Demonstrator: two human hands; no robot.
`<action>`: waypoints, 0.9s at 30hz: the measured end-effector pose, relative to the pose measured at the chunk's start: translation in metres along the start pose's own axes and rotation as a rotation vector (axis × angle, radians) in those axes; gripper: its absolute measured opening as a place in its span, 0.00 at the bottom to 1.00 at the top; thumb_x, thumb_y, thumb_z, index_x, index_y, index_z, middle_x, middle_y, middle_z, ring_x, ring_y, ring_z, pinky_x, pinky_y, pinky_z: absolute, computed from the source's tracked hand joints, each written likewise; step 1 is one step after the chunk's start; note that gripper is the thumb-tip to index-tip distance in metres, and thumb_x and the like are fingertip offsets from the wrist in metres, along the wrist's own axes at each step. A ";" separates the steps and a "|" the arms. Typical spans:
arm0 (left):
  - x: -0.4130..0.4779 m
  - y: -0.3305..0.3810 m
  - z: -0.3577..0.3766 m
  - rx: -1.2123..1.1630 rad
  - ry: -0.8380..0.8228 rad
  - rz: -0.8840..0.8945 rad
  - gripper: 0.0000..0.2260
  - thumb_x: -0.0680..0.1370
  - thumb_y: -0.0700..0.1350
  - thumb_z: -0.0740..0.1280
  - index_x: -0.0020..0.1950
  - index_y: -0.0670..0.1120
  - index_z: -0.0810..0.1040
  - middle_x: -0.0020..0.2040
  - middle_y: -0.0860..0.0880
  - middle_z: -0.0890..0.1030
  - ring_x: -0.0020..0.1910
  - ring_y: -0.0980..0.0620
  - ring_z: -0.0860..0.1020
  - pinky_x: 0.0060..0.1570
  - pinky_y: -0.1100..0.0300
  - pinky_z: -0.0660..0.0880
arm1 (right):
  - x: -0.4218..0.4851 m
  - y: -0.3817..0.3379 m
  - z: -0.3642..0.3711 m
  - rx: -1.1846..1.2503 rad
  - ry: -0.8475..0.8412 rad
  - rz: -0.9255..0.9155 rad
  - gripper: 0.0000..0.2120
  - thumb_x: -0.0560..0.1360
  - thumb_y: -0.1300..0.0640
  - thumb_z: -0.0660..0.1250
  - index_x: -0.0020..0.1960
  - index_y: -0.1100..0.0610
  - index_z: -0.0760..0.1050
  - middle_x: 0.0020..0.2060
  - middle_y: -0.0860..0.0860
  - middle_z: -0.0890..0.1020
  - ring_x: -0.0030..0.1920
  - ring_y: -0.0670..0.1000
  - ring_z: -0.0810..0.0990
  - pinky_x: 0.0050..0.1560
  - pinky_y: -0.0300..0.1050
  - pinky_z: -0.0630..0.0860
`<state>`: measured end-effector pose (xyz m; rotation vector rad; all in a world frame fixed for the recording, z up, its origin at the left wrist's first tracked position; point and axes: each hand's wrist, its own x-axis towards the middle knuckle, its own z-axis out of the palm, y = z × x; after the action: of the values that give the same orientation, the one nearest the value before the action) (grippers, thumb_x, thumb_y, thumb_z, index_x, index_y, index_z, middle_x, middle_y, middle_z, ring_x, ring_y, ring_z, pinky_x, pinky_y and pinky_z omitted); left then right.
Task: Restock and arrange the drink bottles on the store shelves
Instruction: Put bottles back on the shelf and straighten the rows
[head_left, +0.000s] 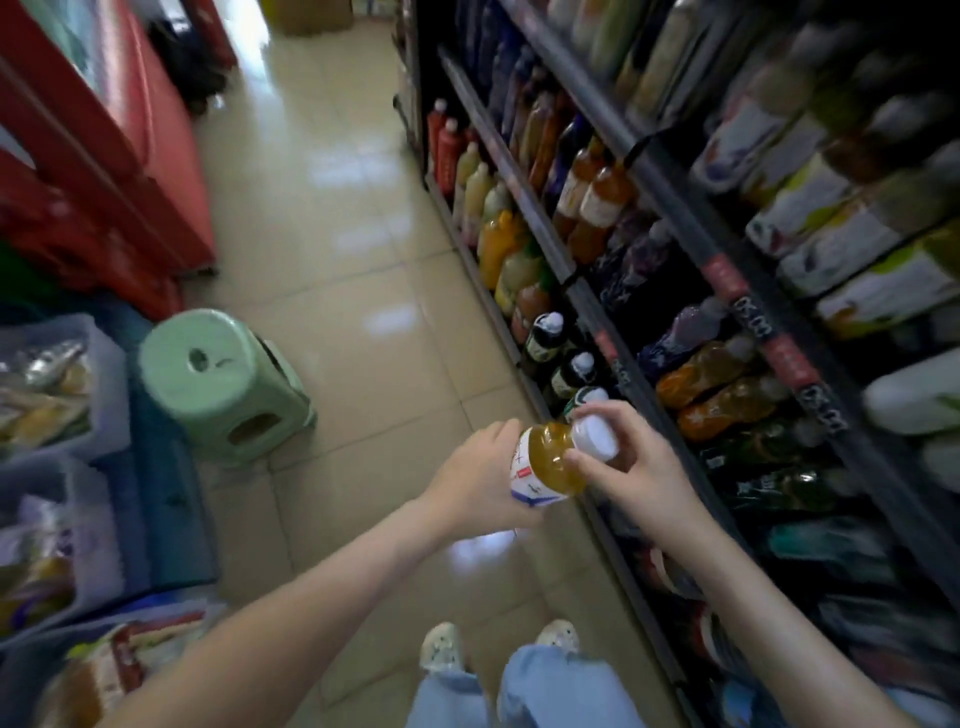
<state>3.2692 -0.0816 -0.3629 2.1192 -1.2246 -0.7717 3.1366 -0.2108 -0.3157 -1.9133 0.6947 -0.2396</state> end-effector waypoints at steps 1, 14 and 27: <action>0.002 0.013 -0.011 -0.024 0.018 -0.022 0.24 0.64 0.55 0.76 0.50 0.48 0.68 0.46 0.55 0.72 0.46 0.52 0.72 0.41 0.61 0.65 | 0.003 -0.010 -0.005 0.094 0.055 0.038 0.21 0.71 0.63 0.74 0.59 0.48 0.72 0.53 0.45 0.78 0.47 0.39 0.78 0.49 0.34 0.74; 0.138 0.106 -0.104 -0.324 -0.334 0.114 0.30 0.63 0.65 0.72 0.53 0.45 0.68 0.49 0.43 0.79 0.44 0.51 0.77 0.41 0.55 0.74 | 0.086 -0.057 -0.085 0.576 0.274 0.179 0.28 0.64 0.53 0.77 0.61 0.57 0.73 0.50 0.55 0.84 0.47 0.53 0.85 0.42 0.46 0.80; 0.277 0.116 -0.162 0.088 -0.533 0.247 0.32 0.67 0.67 0.70 0.61 0.47 0.67 0.52 0.52 0.79 0.48 0.54 0.80 0.50 0.54 0.79 | 0.190 -0.076 -0.125 0.708 0.475 0.301 0.16 0.73 0.51 0.69 0.59 0.52 0.74 0.51 0.55 0.84 0.54 0.56 0.82 0.49 0.54 0.81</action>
<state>3.4347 -0.3463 -0.2256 1.8313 -1.7821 -1.2323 3.2607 -0.3924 -0.2200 -1.0627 1.0333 -0.6637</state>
